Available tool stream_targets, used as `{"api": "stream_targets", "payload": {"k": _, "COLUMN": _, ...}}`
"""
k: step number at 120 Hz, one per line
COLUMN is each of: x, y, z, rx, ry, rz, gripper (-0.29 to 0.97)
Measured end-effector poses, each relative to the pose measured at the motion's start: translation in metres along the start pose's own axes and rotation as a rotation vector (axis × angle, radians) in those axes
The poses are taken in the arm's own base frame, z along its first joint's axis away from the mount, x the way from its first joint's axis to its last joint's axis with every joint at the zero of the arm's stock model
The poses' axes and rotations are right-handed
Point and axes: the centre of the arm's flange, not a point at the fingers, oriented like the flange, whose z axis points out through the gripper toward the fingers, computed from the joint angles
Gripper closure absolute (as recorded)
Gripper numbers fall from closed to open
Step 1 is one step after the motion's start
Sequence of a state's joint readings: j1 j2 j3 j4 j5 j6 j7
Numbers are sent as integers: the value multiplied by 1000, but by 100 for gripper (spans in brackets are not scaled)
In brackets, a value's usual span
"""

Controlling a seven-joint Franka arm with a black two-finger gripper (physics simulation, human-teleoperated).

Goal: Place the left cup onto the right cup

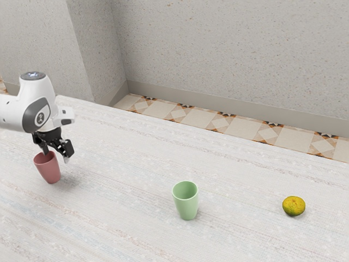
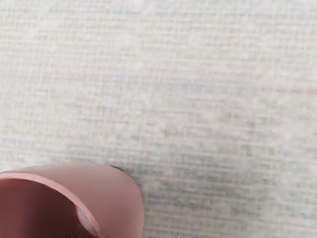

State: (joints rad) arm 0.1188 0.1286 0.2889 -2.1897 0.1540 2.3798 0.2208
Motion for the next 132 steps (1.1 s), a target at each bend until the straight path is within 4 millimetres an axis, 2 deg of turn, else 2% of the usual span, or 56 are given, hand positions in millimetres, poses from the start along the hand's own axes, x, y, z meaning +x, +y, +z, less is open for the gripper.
{"api": "stream_targets", "payload": {"k": 32, "x": -10, "y": -7, "z": 6, "rx": -6, "ry": 0, "rz": -9, "gripper": 0}}
{"api": "stream_targets", "payload": {"k": 64, "x": -10, "y": -14, "z": 29, "rx": -1, "ry": -11, "rz": -15, "gripper": 5}}
{"api": "stream_targets", "payload": {"k": 104, "x": -7, "y": -14, "z": 47, "rx": 0, "ry": 3, "rz": -21, "gripper": 28}}
{"api": "stream_targets", "payload": {"k": 132, "x": -4, "y": -14, "z": 52, "rx": 4, "ry": 12, "rz": -17, "gripper": 54}}
